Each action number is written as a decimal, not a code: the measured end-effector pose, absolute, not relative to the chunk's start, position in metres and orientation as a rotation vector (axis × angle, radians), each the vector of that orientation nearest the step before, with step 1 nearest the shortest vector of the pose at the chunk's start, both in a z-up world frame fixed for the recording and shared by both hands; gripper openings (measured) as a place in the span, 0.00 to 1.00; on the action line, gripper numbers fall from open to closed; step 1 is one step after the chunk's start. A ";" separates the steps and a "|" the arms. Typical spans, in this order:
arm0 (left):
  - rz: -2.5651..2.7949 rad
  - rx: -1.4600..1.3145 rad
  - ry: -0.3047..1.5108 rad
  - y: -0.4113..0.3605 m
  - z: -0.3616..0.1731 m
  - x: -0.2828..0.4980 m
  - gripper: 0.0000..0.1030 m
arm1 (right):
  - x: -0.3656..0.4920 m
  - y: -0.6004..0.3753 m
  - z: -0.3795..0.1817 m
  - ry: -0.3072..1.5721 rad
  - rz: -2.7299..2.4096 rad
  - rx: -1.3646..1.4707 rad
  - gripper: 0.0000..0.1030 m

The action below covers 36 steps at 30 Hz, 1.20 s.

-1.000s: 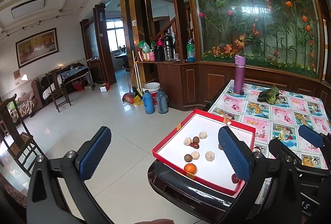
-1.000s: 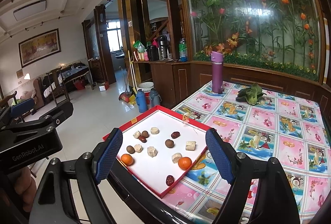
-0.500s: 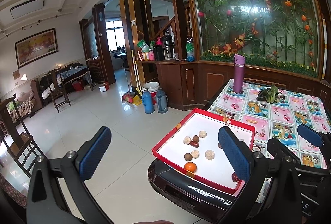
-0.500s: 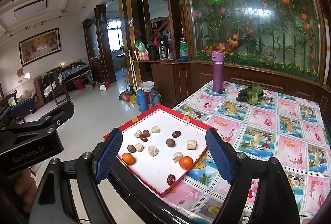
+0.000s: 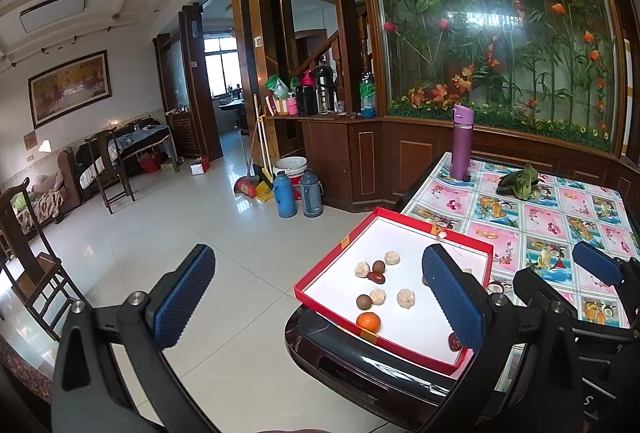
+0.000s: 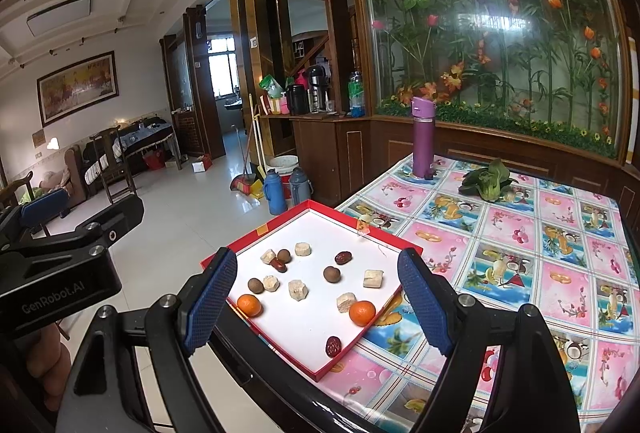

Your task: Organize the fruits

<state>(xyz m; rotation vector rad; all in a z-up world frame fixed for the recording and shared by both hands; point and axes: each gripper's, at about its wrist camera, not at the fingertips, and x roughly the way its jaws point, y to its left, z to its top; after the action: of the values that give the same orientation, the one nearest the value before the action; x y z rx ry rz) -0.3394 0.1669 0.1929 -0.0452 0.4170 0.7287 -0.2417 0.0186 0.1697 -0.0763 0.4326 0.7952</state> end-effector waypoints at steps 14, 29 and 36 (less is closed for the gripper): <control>0.687 -0.043 0.417 0.157 0.193 -0.345 1.00 | -0.243 0.021 0.169 0.435 0.796 -0.086 0.80; 0.679 -0.057 0.428 0.161 0.192 -0.344 1.00 | -0.237 0.027 0.168 0.446 0.799 -0.100 0.80; 0.679 -0.060 0.430 0.162 0.191 -0.344 1.00 | -0.236 0.030 0.167 0.450 0.801 -0.100 0.80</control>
<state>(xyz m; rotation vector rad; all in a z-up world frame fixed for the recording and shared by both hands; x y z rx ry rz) -0.3441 0.1623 0.1913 -0.0597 0.4299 0.6788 -0.2358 0.0295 0.1673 -0.0998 0.4499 0.8010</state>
